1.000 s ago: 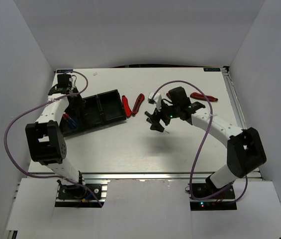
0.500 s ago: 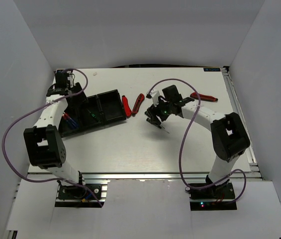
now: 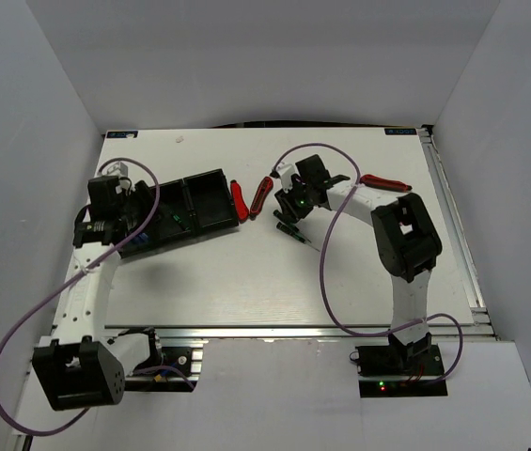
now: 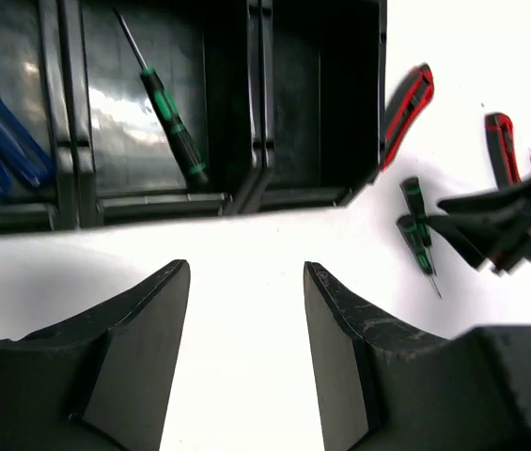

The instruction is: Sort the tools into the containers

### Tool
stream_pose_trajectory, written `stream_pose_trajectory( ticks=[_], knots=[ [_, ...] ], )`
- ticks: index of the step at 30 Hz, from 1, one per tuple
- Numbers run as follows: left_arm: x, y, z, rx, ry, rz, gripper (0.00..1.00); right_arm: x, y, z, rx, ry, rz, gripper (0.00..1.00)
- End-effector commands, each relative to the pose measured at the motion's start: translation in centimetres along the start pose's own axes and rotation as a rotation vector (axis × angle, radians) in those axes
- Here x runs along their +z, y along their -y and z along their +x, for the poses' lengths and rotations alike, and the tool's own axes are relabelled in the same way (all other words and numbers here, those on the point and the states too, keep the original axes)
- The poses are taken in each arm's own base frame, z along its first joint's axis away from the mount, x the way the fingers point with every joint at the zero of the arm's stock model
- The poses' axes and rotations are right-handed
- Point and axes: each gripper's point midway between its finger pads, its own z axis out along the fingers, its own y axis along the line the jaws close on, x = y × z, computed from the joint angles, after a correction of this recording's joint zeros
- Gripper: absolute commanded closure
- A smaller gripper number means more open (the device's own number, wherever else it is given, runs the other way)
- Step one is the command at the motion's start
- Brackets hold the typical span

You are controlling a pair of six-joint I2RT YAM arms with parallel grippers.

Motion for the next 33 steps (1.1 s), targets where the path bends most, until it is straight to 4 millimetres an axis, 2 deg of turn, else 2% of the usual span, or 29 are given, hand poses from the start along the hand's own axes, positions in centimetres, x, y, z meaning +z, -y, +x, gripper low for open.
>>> stream_pose_trajectory(
  ticks=[1, 7, 12, 22, 25, 28, 30, 33],
  knots=[
    [-1.3, 0.9, 1.3, -0.048, -0.001, 0.059, 0.37, 0.1, 1.4, -2.6, -0.021, 0.056, 0.043, 0.57],
    [-2.1, 1.1, 2.1, -0.076, 0.003, 0.08, 0.37, 1.3, 1.8, -1.8, -0.026, 0.035, 0.051, 0.54],
    [-2.1, 1.5, 2.5, -0.098, -0.014, 0.102, 0.37, 2.1, 1.8, 0.1, -0.024, -0.011, 0.051, 0.53],
    [-1.8, 3.0, 4.6, -0.171, -0.079, 0.218, 0.36, 2.0, 2.7, 3.0, -0.058, -0.088, 0.103, 0.52],
    [-1.7, 3.9, 5.4, -0.202, -0.097, 0.267, 0.34, 1.8, 3.3, 3.4, -0.067, -0.099, 0.114, 0.57],
    [-1.7, 4.9, 6.4, -0.236, -0.112, 0.314, 0.34, 1.3, 4.0, 3.2, -0.067, -0.09, 0.115, 0.71],
    [-1.7, 5.9, 6.6, -0.265, -0.117, 0.346, 0.34, 0.7, 4.7, 3.0, -0.061, -0.083, 0.118, 0.76],
    [-1.4, 7.1, 7.9, -0.278, -0.146, 0.378, 0.34, -0.4, 5.3, 1.8, -0.051, -0.049, 0.102, 0.87]
  ],
)
